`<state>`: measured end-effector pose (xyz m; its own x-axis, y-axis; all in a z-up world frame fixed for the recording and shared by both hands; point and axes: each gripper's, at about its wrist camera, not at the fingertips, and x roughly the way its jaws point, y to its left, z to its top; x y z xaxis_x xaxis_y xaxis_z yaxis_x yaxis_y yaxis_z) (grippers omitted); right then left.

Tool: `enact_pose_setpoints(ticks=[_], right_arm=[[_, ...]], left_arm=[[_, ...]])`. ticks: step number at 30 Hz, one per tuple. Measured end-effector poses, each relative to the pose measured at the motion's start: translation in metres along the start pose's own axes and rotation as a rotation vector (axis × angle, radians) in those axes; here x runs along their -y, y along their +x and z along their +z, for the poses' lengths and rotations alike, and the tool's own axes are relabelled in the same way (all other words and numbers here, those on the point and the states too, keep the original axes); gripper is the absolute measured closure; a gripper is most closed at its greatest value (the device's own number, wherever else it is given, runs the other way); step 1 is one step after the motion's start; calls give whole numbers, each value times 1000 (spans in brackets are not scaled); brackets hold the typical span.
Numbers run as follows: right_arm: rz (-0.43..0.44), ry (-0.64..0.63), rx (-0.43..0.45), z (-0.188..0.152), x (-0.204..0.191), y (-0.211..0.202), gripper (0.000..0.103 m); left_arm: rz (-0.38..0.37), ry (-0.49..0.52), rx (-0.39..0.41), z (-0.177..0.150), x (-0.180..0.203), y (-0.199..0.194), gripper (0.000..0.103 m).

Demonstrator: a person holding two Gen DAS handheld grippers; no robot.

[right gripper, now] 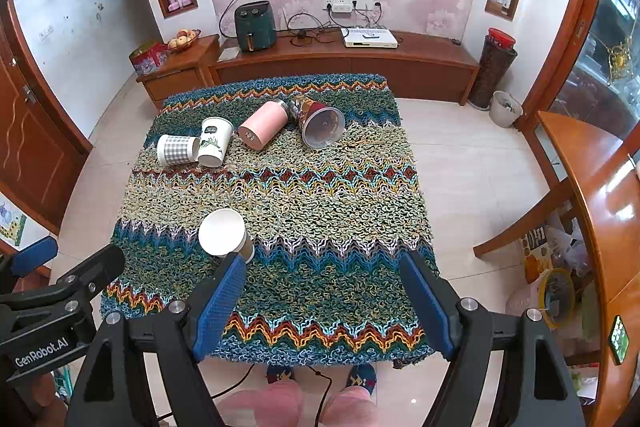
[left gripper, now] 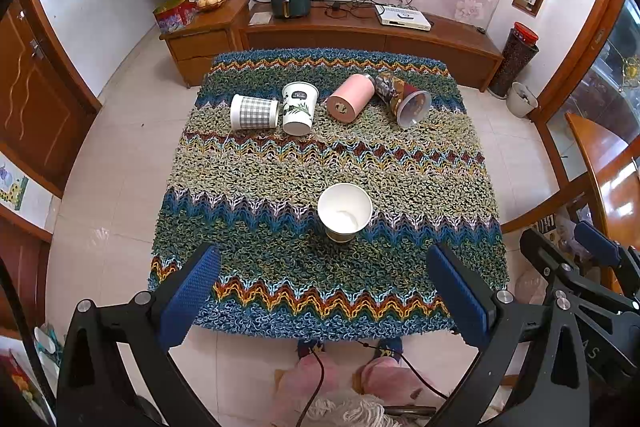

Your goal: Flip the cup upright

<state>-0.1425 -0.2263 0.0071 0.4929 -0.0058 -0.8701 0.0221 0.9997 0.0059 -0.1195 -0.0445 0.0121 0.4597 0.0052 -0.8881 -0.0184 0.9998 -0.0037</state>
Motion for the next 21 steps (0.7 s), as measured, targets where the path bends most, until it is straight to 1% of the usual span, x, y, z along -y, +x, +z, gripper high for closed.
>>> enact_pose_setpoints(ticks=[21], right_arm=[[6, -3, 2, 1, -4, 2, 23]], left_arm=[[11, 5, 9, 4, -4, -1, 1]])
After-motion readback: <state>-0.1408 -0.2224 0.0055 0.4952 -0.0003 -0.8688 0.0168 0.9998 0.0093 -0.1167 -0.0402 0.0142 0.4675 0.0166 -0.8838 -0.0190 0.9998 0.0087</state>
